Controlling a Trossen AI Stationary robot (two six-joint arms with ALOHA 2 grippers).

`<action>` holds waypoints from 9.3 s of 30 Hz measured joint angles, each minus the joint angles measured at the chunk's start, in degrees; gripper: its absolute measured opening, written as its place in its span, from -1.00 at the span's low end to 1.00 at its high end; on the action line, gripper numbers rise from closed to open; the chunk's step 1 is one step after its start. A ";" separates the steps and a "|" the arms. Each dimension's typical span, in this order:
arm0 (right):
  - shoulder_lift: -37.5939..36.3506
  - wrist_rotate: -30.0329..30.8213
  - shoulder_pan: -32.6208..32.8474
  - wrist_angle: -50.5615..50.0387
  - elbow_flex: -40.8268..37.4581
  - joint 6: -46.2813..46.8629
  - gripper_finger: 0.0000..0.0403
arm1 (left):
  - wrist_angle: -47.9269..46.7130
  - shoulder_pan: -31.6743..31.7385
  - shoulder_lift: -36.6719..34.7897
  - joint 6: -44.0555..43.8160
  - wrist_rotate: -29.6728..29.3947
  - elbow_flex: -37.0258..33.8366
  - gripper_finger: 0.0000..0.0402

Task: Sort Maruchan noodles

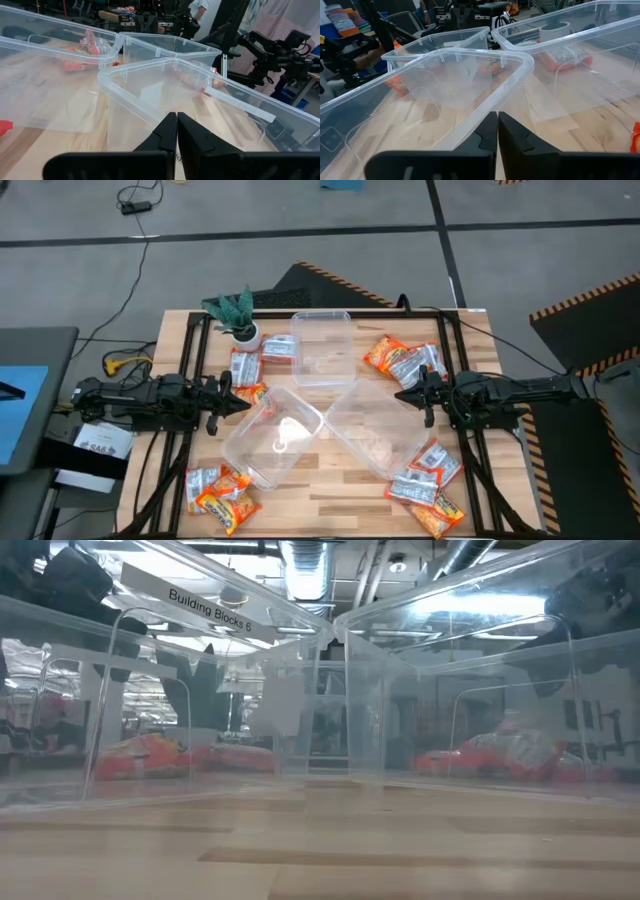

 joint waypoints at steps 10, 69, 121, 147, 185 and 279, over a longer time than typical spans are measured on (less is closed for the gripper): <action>0.00 -0.01 -0.01 0.01 0.00 0.00 -0.81 | 0.00 0.02 0.00 0.00 0.00 0.00 -1.00; 0.00 0.00 -0.01 0.00 0.00 0.00 -0.81 | 0.00 0.02 0.02 0.00 0.00 0.00 -1.00; 0.00 0.01 -0.01 0.02 0.00 0.00 -0.81 | -28.47 12.13 35.11 -15.08 -31.95 22.67 -0.04; 0.00 0.00 -0.01 0.02 0.00 0.00 -0.81 | -16.03 34.46 66.28 -16.59 -19.33 22.67 -0.01; 0.00 0.00 -0.01 0.02 0.00 0.00 -0.81 | -19.42 19.14 29.82 -11.50 -19.90 22.53 -1.00; 0.00 0.08 -0.01 0.02 0.00 0.00 -0.81 | 37.72 19.74 51.63 14.34 8.95 22.84 0.08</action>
